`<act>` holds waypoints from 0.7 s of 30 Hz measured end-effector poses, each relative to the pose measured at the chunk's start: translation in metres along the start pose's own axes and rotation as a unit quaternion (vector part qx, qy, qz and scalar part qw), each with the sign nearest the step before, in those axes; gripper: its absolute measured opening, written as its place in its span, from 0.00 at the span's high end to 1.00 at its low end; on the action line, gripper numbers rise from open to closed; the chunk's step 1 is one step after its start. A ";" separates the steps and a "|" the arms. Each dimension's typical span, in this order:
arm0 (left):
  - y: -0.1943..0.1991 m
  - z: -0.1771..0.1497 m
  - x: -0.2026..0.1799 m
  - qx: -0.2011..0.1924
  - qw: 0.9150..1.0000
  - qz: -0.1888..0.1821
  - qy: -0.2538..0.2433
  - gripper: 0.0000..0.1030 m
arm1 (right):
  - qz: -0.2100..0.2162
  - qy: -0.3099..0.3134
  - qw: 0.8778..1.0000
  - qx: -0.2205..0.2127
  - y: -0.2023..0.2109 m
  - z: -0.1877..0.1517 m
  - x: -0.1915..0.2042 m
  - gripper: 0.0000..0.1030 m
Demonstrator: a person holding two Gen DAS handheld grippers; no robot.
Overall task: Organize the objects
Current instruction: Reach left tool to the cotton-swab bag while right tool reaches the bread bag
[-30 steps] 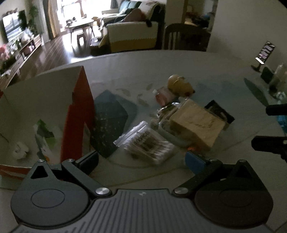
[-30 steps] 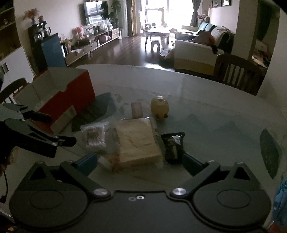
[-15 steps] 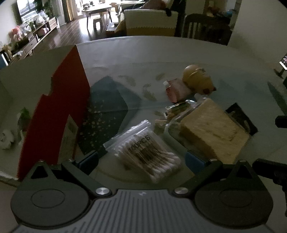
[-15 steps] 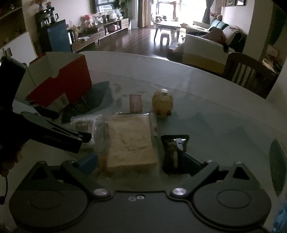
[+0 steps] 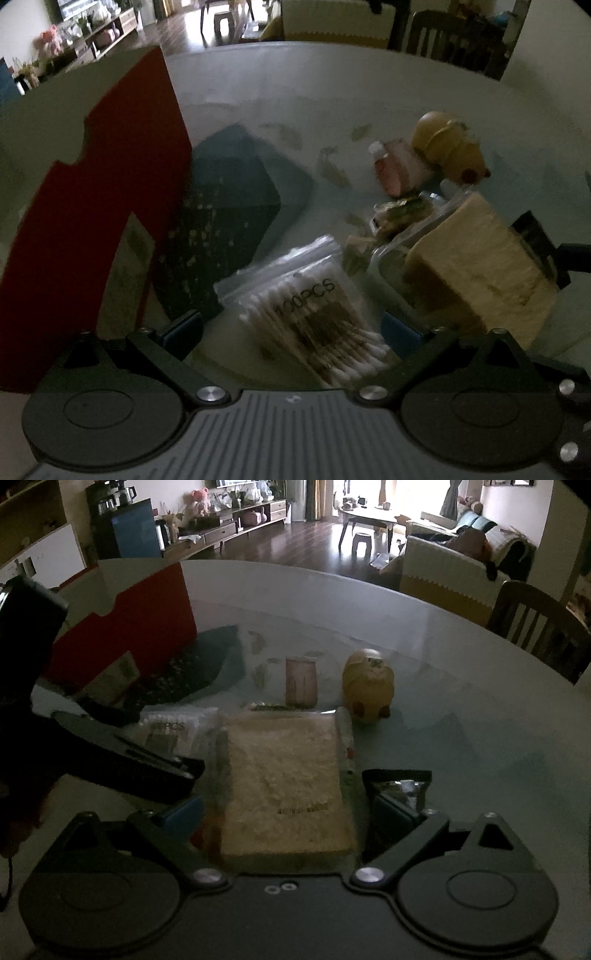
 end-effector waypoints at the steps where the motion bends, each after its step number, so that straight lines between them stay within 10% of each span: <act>1: -0.002 -0.001 0.001 0.003 1.000 0.003 0.000 0.00 | 0.001 -0.003 1.000 0.001 -0.003 0.000 -0.001 0.06; 12: 0.003 -0.007 0.000 -0.013 1.000 -0.005 -0.011 0.02 | 0.001 -0.020 1.000 0.009 -0.014 -0.002 -0.001 0.20; 21: 0.018 -0.009 -0.009 -0.031 0.999 -0.024 -0.028 0.42 | -0.004 -0.033 0.999 0.004 -0.010 0.000 0.000 0.30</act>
Point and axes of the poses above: each gripper's, at about its wrist camera, not at the fingertips, and y roughly against the way its jaws point, x to its left, z to its top, the point moved 9 cm from there along -y, roughly the way its jaws point, and after that the axes turned 5 degrees about z, right-handed, at the moved point
